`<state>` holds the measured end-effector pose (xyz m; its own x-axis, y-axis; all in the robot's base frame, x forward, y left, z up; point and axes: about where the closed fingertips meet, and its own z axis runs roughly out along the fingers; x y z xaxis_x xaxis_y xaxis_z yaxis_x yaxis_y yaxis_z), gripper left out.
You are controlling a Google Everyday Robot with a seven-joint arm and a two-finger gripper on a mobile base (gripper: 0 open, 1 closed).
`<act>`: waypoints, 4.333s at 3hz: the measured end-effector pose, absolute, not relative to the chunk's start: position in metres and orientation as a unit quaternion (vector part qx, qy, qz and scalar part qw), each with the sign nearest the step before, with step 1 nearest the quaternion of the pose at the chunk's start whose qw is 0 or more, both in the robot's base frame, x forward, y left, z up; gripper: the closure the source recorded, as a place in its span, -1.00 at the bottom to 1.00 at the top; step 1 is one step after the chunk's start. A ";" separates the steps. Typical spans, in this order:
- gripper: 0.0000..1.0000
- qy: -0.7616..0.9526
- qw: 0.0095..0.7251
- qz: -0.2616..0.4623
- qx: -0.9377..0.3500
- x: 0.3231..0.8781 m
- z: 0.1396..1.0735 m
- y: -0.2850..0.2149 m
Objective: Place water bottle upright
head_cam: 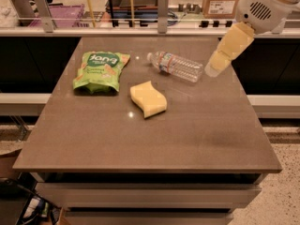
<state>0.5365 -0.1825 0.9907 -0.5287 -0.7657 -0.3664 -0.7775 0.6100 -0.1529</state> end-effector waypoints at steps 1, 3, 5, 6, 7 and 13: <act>-1.00 0.878 0.203 -0.008 -0.433 0.580 0.979 -0.154; -1.00 0.876 0.192 -0.003 -0.442 0.599 0.977 -0.146; -1.00 0.883 0.155 0.012 -0.444 0.653 0.959 -0.124; -1.00 0.888 0.148 0.011 -0.436 0.667 0.947 -0.117; -1.00 0.892 0.134 0.007 -0.431 0.676 0.928 -0.111; -1.00 0.876 0.068 0.003 -0.478 0.706 0.847 -0.090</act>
Offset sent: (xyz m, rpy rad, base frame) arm 0.0634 0.0375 -0.0198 -0.0725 -0.0467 -0.0616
